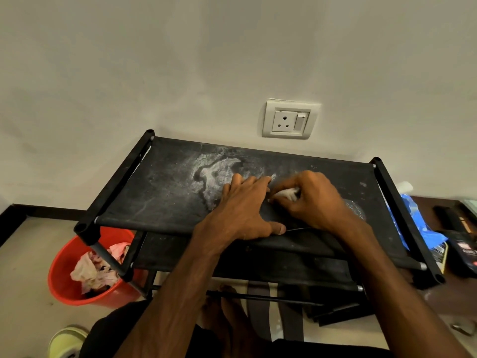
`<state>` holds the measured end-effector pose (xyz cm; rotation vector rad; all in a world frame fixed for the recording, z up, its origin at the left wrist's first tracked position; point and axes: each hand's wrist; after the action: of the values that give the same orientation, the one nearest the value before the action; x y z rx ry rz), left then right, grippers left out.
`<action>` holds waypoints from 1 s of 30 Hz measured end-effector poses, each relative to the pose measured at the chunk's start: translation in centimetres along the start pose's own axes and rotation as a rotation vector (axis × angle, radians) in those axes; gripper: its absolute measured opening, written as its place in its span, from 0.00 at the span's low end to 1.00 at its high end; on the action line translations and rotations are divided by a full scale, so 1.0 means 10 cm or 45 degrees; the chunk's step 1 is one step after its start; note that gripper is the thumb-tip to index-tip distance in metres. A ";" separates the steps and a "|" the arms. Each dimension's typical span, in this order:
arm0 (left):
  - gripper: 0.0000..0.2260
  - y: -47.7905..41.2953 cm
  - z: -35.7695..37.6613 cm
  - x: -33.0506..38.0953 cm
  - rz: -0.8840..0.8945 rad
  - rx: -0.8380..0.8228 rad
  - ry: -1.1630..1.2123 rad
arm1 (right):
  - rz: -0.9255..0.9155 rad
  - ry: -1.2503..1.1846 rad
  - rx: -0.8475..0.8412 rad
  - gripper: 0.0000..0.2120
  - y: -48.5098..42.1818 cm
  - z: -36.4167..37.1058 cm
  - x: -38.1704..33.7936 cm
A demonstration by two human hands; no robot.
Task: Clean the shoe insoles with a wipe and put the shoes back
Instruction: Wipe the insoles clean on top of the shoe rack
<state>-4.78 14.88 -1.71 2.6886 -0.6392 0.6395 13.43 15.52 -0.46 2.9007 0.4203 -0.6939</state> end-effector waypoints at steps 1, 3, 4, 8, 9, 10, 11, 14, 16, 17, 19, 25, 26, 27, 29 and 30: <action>0.46 0.00 0.00 0.00 0.000 0.007 0.004 | 0.066 0.024 0.034 0.07 0.00 -0.03 0.05; 0.44 0.01 -0.01 -0.01 -0.002 0.020 0.014 | 0.187 0.060 0.158 0.06 0.03 -0.07 0.16; 0.44 0.02 -0.02 -0.01 0.000 0.025 0.018 | 0.220 0.037 0.233 0.05 0.05 -0.09 0.21; 0.41 0.03 -0.05 -0.03 0.016 0.023 0.035 | 0.237 -0.247 0.420 0.02 0.15 -0.13 0.39; 0.41 0.03 -0.06 -0.04 0.020 0.027 0.040 | 0.220 -0.269 0.419 0.02 0.16 -0.14 0.42; 0.41 0.03 -0.08 -0.05 0.020 0.027 0.040 | 0.206 -0.284 0.407 0.03 0.18 -0.15 0.43; 0.42 0.04 -0.10 -0.06 0.017 0.028 0.036 | 0.195 -0.298 0.390 0.03 0.18 -0.17 0.44; 0.40 0.07 -0.17 -0.14 0.011 0.035 0.015 | 0.155 -0.301 0.310 0.04 0.19 -0.19 0.40; 0.39 0.10 -0.19 -0.18 0.019 0.030 0.000 | 0.125 -0.293 0.259 0.03 0.19 -0.19 0.36; 0.40 0.10 -0.19 -0.18 0.028 0.036 -0.015 | 0.112 -0.292 0.236 0.03 0.18 -0.19 0.34; 0.40 0.10 -0.15 -0.15 0.046 0.070 -0.052 | 0.083 -0.258 0.197 0.03 0.17 -0.18 0.29; 0.37 0.03 -0.02 -0.09 0.061 0.106 -0.147 | 0.113 -0.110 0.129 0.03 0.08 -0.13 0.23; 0.37 0.03 0.00 -0.10 0.055 0.106 -0.147 | 0.143 -0.092 0.109 0.04 0.07 -0.13 0.23; 0.37 0.02 0.01 -0.10 0.047 0.108 -0.143 | 0.154 -0.084 0.093 0.04 0.07 -0.13 0.23; 0.37 -0.02 0.03 -0.11 0.030 0.115 -0.141 | 0.133 -0.073 0.075 0.04 0.06 -0.11 0.20; 0.37 -0.03 0.04 -0.10 0.023 0.118 -0.147 | 0.117 -0.060 0.061 0.04 0.05 -0.10 0.18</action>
<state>-5.31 15.38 -2.60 2.8261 -0.6793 0.5336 15.52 15.63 -0.38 2.9200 0.2673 -0.7661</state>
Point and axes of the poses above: each hand's wrist, its own y-axis away from the middle knuckle, its own z-axis out of the palm, x = y × z, and after that the axes turned 8 degrees about -x, right-handed
